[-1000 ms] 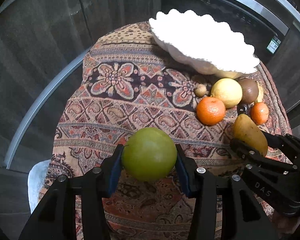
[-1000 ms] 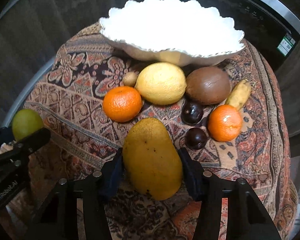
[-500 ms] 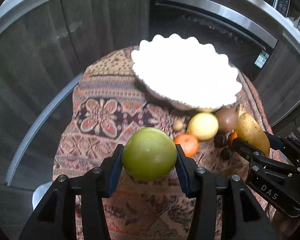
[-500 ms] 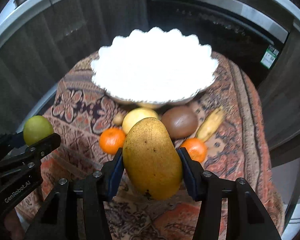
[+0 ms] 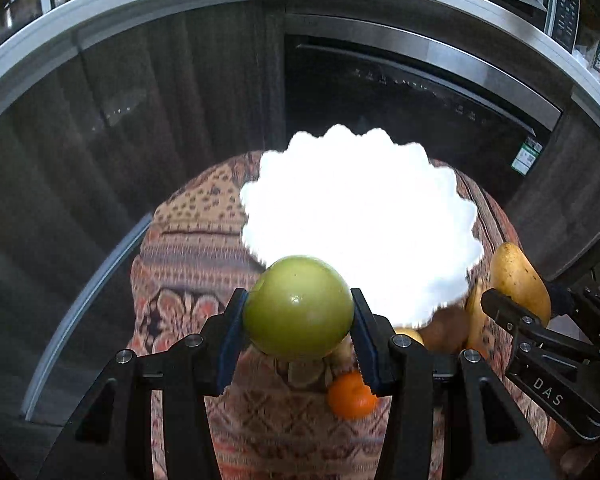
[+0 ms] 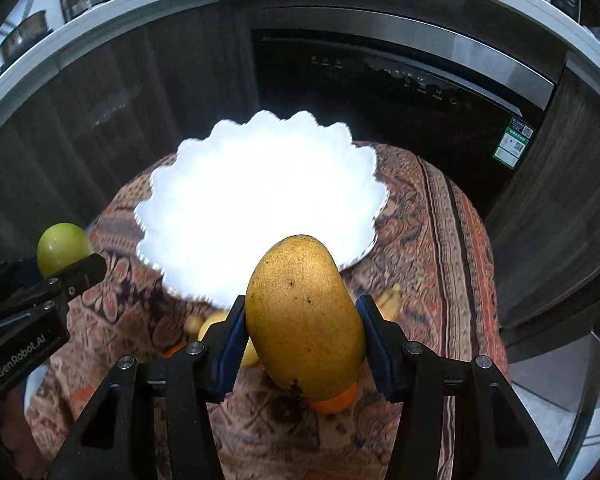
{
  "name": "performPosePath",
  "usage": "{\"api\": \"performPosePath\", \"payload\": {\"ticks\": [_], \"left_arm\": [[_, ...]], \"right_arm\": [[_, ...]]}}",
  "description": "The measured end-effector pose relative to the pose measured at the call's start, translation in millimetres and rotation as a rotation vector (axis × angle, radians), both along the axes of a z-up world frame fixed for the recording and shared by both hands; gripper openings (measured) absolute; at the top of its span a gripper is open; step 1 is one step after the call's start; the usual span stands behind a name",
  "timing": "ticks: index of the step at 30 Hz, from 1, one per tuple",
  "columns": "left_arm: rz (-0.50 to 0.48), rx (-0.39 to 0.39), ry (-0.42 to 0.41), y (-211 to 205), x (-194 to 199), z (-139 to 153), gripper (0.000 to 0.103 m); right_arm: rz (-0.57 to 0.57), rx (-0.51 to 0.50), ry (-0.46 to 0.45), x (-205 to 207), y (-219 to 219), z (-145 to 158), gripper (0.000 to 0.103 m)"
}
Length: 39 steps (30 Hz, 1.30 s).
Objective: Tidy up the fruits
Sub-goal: 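Carry the apple and mango into the white bowl and open both tools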
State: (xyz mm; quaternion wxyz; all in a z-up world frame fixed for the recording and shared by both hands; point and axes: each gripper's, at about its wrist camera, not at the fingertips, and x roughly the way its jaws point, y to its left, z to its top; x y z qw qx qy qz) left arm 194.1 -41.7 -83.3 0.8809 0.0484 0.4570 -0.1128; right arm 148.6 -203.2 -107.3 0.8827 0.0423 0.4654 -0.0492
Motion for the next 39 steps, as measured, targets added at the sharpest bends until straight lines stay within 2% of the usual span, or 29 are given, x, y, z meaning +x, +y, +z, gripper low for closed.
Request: {"api": "performPosePath", "payload": {"ticks": [7, 14, 25, 26, 27, 28, 29, 30, 32, 34, 36, 39], "left_arm": [[-0.002, 0.005, 0.01, -15, 35, -7, 0.048], [0.011, 0.013, 0.043, -21, 63, -27, 0.048], [0.003, 0.0, 0.102, -28, 79, -45, 0.049], [0.005, 0.001, 0.108, -28, 80, -46, 0.052], [0.01, 0.006, 0.106, -28, 79, -46, 0.065], [0.021, 0.018, 0.097, -27, 79, -44, 0.072], [0.032, 0.027, 0.083, -26, 77, -42, 0.079], [0.041, 0.033, 0.071, -25, 76, -39, 0.081], [0.046, 0.039, 0.06, -23, 75, -35, 0.083], [0.055, 0.049, 0.049, -21, 73, -30, 0.086], [0.067, 0.067, 0.029, -18, 70, -25, 0.095], [0.074, 0.088, -0.011, -16, 62, -16, 0.1]], "right_arm": [[-0.03, -0.002, -0.012, 32, -14, -1, 0.054], [-0.045, 0.001, 0.016, 59, -24, -17, 0.054], [-0.033, 0.042, 0.057, 78, -31, -32, 0.054], [-0.032, 0.043, 0.057, 78, -31, -33, 0.055], [-0.03, 0.041, 0.059, 79, -31, -33, 0.056], [-0.026, 0.036, 0.058, 79, -30, -33, 0.058], [-0.028, 0.018, 0.05, 78, -29, -31, 0.068], [-0.04, -0.008, 0.036, 76, -29, -28, 0.079], [-0.052, -0.047, 0.013, 74, -27, -22, 0.086], [-0.057, -0.079, 0.003, 72, -26, -16, 0.088], [-0.066, -0.093, -0.002, 70, -26, -11, 0.088], [-0.074, -0.099, -0.013, 66, -25, -3, 0.088]]}}
